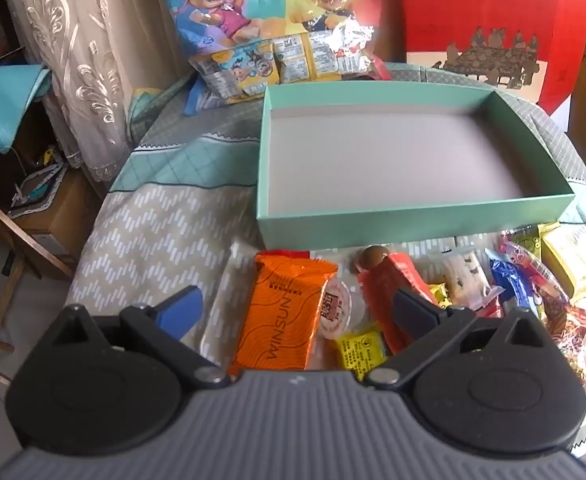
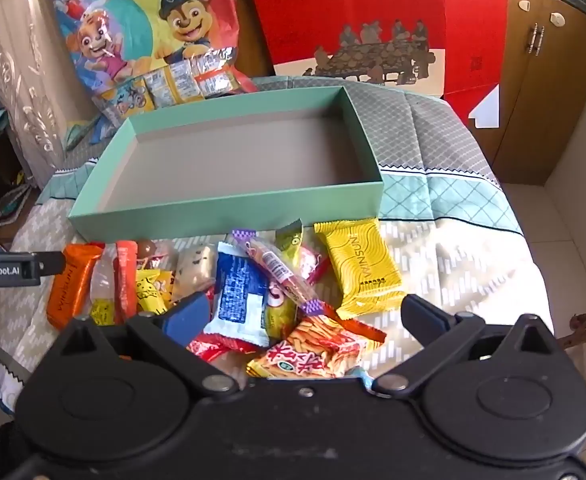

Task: Organize snacks
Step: 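Move both grippers toward the snack pile in front of the green tray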

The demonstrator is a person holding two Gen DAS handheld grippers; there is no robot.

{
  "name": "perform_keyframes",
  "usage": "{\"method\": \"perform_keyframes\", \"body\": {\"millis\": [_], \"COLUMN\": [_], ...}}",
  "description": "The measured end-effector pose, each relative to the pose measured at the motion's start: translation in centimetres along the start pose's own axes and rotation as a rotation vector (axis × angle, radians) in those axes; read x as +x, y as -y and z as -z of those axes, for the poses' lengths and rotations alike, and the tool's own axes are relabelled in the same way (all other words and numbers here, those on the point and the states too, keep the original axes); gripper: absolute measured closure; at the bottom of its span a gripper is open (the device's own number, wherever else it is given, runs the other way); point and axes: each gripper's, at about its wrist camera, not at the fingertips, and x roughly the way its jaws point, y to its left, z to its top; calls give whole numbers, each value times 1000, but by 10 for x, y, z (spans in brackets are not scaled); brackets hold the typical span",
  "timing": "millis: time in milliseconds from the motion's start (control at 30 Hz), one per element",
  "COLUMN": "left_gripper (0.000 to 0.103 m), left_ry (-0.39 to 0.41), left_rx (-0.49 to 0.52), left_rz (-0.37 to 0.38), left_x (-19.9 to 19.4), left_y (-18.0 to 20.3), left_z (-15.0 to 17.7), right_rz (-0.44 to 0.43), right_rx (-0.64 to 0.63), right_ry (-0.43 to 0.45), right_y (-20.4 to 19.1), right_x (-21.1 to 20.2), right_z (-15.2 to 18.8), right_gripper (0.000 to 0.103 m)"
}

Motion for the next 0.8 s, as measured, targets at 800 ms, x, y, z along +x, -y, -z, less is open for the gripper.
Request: {"method": "perform_keyframes", "body": {"millis": [800], "left_gripper": [0], "left_ry": [-40], "left_rx": [22], "left_rz": [20], "left_x": [9], "left_y": [-2], "left_z": [1], "right_rz": [15], "right_rx": [40], "right_ry": [-30], "right_y": [1], "right_x": [7], "right_z": [-3], "right_gripper": [0]}}
